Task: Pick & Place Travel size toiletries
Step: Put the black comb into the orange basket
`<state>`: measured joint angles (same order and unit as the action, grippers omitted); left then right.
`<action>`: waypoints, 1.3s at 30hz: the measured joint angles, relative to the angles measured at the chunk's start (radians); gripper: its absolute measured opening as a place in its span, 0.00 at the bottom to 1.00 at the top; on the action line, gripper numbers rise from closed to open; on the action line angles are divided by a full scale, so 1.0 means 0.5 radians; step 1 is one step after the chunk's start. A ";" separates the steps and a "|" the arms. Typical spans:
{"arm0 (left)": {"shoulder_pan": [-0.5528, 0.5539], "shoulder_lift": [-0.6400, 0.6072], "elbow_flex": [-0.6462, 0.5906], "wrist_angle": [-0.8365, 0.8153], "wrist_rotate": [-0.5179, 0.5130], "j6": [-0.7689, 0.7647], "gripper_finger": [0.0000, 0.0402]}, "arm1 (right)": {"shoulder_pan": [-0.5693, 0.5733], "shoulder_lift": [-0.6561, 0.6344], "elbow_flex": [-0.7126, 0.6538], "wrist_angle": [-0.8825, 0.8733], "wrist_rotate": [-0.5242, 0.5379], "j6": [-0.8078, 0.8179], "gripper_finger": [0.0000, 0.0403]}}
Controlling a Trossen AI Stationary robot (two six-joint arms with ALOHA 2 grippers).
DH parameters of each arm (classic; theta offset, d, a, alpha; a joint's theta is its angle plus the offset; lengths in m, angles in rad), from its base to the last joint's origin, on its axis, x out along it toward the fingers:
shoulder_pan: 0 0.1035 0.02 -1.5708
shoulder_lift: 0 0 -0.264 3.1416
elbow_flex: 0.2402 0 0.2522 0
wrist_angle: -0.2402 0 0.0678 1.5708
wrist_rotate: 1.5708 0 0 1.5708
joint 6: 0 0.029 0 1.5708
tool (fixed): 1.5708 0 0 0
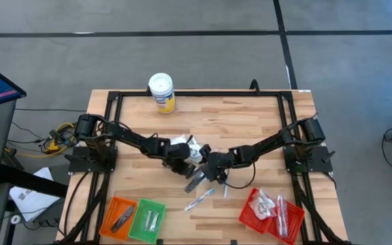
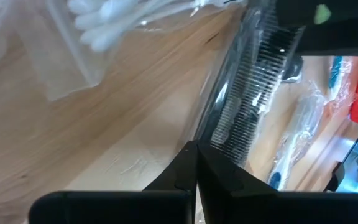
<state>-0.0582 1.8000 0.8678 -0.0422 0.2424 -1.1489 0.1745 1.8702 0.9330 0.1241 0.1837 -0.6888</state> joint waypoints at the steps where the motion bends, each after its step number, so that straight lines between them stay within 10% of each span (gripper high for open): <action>1: 0.000 0.000 -0.006 0.000 0.002 0.000 0.00 | 0.000 0.000 0.003 -0.001 0.000 0.000 0.40; 39: 0.039 -0.003 -0.027 0.086 -0.004 -0.001 0.00 | -0.035 0.198 0.191 -0.124 -0.066 0.135 0.28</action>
<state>-0.0387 1.7983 0.8543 0.0010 0.2405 -1.1492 0.1570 1.9690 1.0286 0.0623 0.1509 -0.6210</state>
